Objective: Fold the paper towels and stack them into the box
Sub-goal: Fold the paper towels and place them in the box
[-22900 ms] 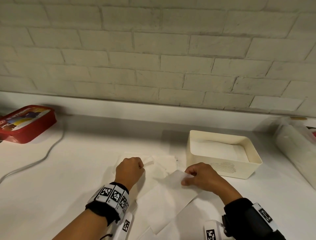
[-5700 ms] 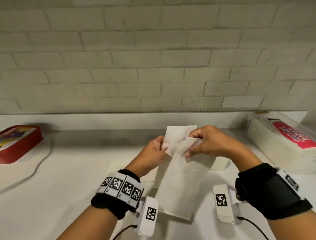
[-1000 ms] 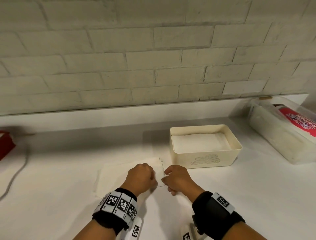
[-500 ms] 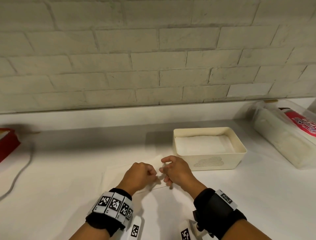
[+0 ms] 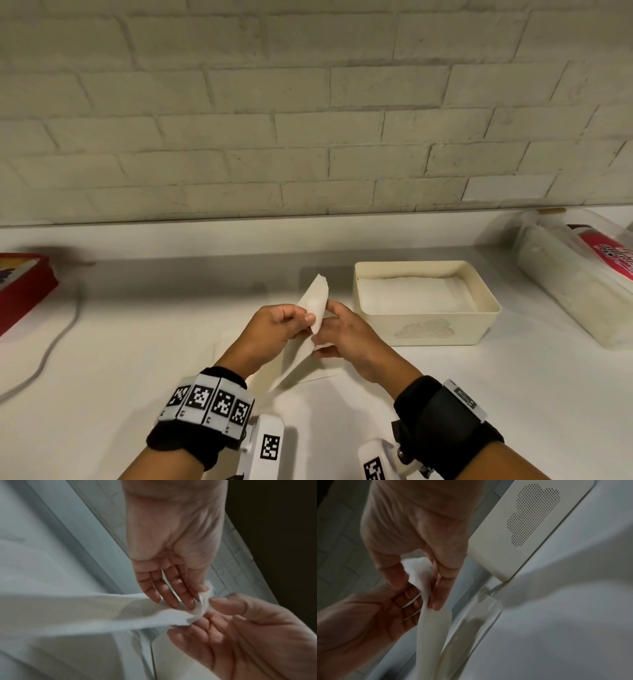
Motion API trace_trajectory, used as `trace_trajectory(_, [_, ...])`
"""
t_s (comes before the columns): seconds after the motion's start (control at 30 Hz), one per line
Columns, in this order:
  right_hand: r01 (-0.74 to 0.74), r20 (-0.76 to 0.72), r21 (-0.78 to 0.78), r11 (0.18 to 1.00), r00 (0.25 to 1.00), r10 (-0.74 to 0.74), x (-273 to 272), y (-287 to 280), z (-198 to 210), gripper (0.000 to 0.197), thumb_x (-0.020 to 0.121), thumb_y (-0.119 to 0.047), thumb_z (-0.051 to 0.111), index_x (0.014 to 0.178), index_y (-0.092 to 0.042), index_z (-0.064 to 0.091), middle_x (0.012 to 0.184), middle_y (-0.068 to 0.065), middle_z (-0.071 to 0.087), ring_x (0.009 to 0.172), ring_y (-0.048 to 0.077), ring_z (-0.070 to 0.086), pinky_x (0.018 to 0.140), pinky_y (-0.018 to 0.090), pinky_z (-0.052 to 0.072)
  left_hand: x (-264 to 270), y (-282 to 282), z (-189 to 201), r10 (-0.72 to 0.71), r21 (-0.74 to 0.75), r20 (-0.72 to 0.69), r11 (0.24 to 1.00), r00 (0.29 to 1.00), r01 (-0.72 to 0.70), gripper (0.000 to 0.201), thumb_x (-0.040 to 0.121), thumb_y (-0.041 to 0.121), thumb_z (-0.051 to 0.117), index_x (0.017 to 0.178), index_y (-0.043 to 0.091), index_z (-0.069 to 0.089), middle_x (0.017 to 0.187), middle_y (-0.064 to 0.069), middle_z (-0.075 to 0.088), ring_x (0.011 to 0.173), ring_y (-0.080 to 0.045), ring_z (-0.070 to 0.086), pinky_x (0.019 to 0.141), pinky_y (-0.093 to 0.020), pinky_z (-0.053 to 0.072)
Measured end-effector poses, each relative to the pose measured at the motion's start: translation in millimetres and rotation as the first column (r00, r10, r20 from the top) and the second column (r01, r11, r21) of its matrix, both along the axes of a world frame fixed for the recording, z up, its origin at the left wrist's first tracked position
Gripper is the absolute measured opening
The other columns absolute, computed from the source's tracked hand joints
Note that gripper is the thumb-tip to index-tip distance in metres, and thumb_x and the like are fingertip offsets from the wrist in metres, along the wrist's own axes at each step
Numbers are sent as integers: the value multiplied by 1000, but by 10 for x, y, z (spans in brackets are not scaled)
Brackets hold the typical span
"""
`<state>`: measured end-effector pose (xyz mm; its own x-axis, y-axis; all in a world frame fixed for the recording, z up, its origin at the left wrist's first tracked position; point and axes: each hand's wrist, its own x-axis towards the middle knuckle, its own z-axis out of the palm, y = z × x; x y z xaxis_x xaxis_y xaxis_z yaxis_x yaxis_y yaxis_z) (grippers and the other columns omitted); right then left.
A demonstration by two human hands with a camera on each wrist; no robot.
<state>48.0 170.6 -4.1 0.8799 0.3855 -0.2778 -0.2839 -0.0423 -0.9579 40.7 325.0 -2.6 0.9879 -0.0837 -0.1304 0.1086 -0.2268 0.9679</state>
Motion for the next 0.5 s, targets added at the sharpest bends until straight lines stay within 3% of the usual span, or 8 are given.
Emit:
trace_trajectory(0.13, [-6,85,15,1000,996,4,-16,-23,-56,58,66,-6,72,120,-10,51,105,12,67,91,19,67,71,26,54,-9,-56,43,-12,-17,31,1000,999,13,20,91,20,57,75,15,69,66,5,68,68,-9,61,78,-23,50])
trace_trajectory(0.3, [126,151,-33,992,981,-119,-6,-61,-67,34,81,3,63,114,-5,56,94,6,67,81,16,66,64,24,55,-23,-118,88,-71,-28,68,997,995,73,20,92,18,55,81,16,71,76,7,72,74,-2,65,74,-13,47])
trace_trajectory(0.4, [139,189,-55,989,974,-126,5,-142,20,31,85,5,58,110,-13,54,95,5,66,83,16,65,67,25,57,18,-101,125,103,29,194,993,976,-111,7,83,19,69,88,24,68,88,10,69,84,-7,62,79,-18,46])
trace_trajectory(0.5, [99,220,-88,991,972,-78,7,-295,168,34,85,2,59,111,-20,53,96,2,66,86,15,65,79,31,56,59,-73,182,148,26,249,987,957,-159,45,74,16,78,110,29,55,109,14,61,101,-3,56,86,-17,43])
